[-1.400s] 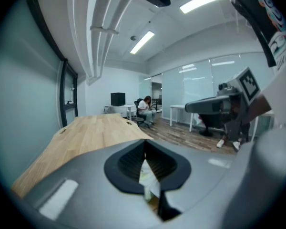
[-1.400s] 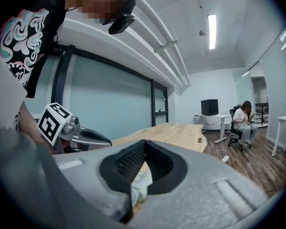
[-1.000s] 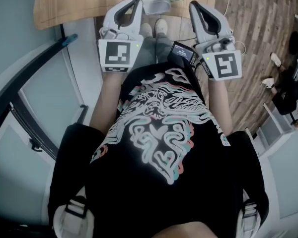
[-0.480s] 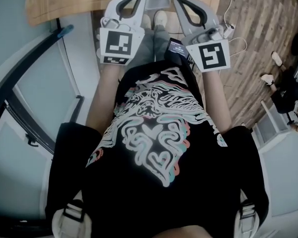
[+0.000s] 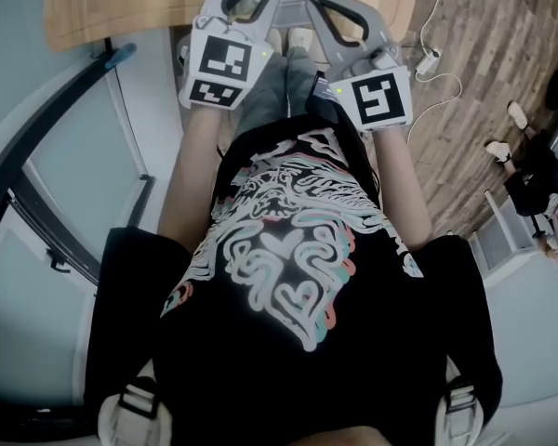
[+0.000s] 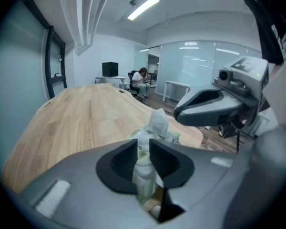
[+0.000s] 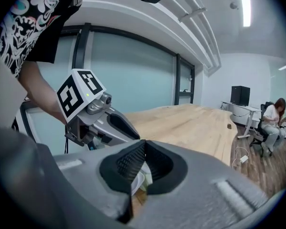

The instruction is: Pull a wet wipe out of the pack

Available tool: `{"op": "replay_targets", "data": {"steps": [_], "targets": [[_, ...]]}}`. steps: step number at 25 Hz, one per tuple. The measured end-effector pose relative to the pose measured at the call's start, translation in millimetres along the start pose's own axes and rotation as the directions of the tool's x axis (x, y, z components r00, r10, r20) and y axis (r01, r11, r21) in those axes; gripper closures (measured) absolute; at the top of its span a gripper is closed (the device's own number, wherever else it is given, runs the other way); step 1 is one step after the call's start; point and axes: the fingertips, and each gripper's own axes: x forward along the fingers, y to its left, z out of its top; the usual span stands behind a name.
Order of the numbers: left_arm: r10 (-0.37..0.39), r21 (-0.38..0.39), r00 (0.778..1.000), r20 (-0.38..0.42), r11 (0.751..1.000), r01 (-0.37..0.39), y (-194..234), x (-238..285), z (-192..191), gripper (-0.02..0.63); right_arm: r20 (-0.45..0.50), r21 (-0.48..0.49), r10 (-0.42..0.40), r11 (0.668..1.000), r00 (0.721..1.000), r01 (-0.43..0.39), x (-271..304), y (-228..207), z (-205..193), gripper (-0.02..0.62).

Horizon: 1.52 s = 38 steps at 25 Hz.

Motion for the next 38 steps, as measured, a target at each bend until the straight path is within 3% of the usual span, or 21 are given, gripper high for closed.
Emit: {"op": "replay_targets", "data": {"steps": [11,16,25,31,38], "targets": [[-0.056,-0.071,0.993,-0.105,0.996,0.048,-1,22,2,0.518,-0.003,0.026,0.049,0.998,0.999,-0.049,-1,-2,-4,0.595],[-0.051,-0.054,0.986,-0.157,0.998,0.043,0,23,7,0.52,0.012,0.019,0.066,0.998,0.998,-0.066,-5,-7,4,0.595],[-0.039,-0.039,0.973,-0.227,0.999,0.031,-3,25,-4,0.597,0.014,-0.064,0.132,0.989,0.991,-0.131,10,0,7,0.595],[-0.07,-0.082,0.972,-0.226,0.995,0.053,2,20,-6,0.6,-0.085,-0.051,0.225,0.972,0.971,-0.23,25,15,3,0.595],[-0.155,-0.162,0.967,-0.204,0.979,0.123,5,22,-7,0.601,-0.203,-0.137,0.161,0.972,0.966,-0.19,38,8,-6,0.592]]}}
